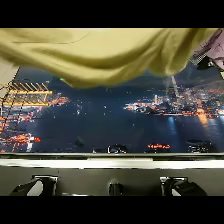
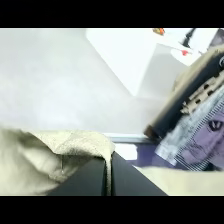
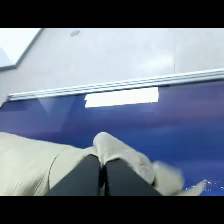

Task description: Fold the clothes and pants, and hang the long-sleeved shirts on hangers.

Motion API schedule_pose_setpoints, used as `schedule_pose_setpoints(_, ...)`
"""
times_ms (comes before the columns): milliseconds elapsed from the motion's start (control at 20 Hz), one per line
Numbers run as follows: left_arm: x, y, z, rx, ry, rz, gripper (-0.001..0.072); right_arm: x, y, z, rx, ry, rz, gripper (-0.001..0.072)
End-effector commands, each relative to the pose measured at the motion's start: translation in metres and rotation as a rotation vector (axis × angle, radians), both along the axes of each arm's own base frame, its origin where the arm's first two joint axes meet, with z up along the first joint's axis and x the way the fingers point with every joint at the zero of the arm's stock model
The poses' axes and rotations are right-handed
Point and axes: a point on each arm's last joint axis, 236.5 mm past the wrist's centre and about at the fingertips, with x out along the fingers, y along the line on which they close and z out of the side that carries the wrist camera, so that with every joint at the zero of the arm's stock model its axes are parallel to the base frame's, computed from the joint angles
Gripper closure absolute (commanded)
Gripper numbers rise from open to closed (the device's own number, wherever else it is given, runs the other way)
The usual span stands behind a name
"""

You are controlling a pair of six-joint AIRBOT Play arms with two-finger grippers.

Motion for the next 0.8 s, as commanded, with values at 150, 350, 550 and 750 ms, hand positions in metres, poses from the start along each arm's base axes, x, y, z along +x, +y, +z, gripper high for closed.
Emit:
schedule_pose_setpoints(150,-0.082,0.019,0.024,0.065,-0.09,0.221,0.0689,-0.09,-0.011,0.017,0.034,-0.025,0.03,0.0687)
schedule_pose_setpoints(350,-0.012,0.025,-0.037,0.0,0.116,0.138,0.0689,-0.036,0.001,-0.033,0.024,0.162,0.021,0.0687)
schedule_pose_setpoints(550,0.107,0.022,-0.164,-0.015,0.423,0.012,0.0689,0.048,0.018,-0.153,-0.059,0.499,0.012,0.0687)
schedule_pose_setpoints(750,0.216,-0.018,-0.327,-0.042,0.707,-0.079,0.0689,0.113,0.031,-0.307,-0.137,0.813,0.01,0.0687)
